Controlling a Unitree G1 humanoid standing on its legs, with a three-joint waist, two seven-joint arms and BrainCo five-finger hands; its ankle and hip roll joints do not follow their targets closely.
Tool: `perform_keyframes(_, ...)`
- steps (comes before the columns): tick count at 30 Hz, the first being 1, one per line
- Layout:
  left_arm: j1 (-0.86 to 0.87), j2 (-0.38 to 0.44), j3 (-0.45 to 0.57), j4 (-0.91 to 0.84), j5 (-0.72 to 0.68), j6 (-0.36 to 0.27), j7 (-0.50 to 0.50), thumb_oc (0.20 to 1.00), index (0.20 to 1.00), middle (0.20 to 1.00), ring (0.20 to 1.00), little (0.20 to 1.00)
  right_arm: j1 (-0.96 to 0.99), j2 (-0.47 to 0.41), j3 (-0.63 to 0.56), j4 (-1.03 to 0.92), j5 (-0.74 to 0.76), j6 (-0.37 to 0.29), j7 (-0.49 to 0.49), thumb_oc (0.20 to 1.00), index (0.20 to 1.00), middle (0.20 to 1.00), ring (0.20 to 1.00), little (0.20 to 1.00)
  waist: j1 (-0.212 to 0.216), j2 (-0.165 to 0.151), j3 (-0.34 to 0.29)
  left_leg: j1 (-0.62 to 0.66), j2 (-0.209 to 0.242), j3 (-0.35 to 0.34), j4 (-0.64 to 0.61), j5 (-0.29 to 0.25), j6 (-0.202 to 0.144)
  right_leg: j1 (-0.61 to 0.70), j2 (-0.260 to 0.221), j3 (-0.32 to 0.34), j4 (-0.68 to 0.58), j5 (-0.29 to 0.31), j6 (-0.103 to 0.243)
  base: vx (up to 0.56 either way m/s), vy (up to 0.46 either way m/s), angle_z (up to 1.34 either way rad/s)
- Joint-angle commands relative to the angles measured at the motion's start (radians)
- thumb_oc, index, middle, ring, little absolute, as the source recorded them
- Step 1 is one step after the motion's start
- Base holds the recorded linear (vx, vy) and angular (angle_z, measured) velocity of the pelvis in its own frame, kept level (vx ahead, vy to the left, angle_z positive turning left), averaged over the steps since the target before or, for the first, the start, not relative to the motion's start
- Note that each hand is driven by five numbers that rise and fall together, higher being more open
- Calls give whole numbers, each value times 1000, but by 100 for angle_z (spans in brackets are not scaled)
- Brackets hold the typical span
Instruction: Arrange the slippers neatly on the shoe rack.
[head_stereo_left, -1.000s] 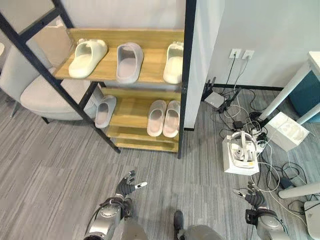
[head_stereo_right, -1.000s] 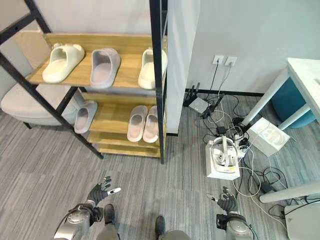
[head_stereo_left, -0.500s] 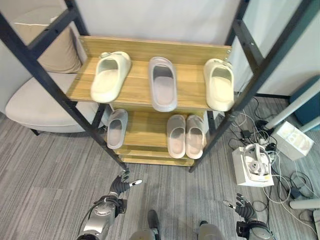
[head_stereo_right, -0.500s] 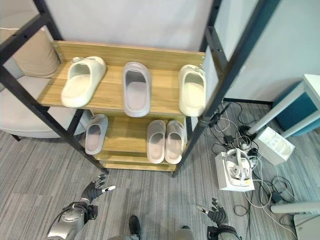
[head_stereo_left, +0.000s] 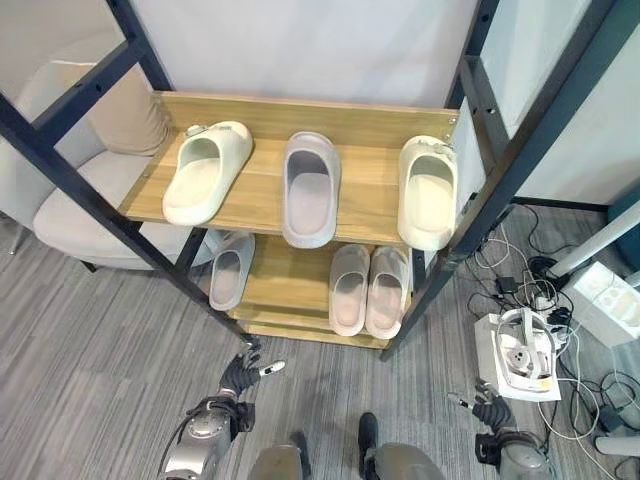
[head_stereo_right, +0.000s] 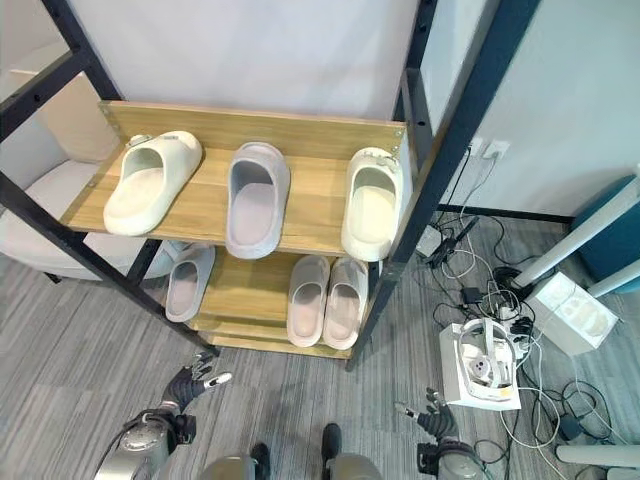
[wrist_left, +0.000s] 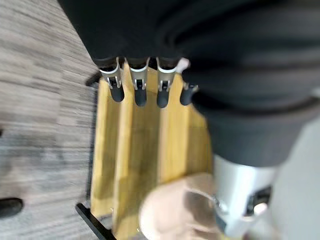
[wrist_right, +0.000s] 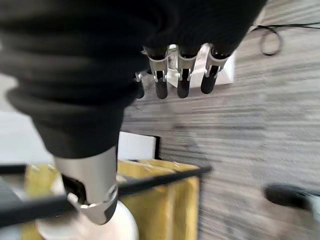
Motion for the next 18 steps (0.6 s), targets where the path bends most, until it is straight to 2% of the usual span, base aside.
perform_keyframes(1,-26,12,-10,-39,-5,-35,11,1000,1000,1000,1000,1000,13,-38,-17,-29,30,-33,-22,1000,1000,1000,1000,1000,-4,-2,-7,-13,55,0,-31,102,-28,24,-61,12,50,-147,114,61,174,-13)
perform_keyframes(3,-22,11,-5,-44,-9,-43,18,1000,1000,1000,1000,1000,15,-38,-16,-29,28,-33,-18,1000,1000,1000,1000,1000,-1,7,-13,14,60,-38,-65,100,-38,22,-62,28,67,-152,122,116,233,-10)
perform_keyframes(6,-13,6,-12,-46,-11,-47,11,1000,1000,1000,1000,1000,35,-33,-29,-31,11,-26,-2,1000,1000,1000,1000,1000,-17,31,-40,69,38,-23,-120,86,-46,37,-89,37,74,-147,142,151,247,-29)
perform_keyframes(9,-10,13,-20,-54,-3,-45,2,1000,1000,1000,1000,1000,34,-24,-20,-34,-9,-20,-1,1000,1000,1000,1000,1000,-19,33,-49,96,14,-8,-134,70,-38,33,-109,44,75,-130,157,61,176,5)
perform_keyframes(11,8,23,-19,-55,12,-41,3,1000,1000,1000,1000,1000,40,-39,11,-93,-162,-6,-25,1000,1000,1000,1000,1000,-12,25,-49,119,-7,11,-139,42,-19,31,-130,65,57,-105,177,25,206,4)
perform_keyframes(14,55,27,-14,-71,78,-54,2,1000,1000,1000,1000,1000,189,-140,-30,-500,-543,-21,-37,1000,1000,1000,1000,1000,-33,19,-55,137,-20,38,-139,13,0,30,-147,85,28,-81,200,-1,152,-26)
perform_keyframes(18,65,26,-30,-63,102,-69,7,1000,1000,1000,1000,1000,324,-170,-41,-779,-655,-58,11,1000,1000,1000,1000,1000,-54,17,-66,151,-23,51,-139,-2,5,26,-150,99,19,-69,211,-15,60,-19)
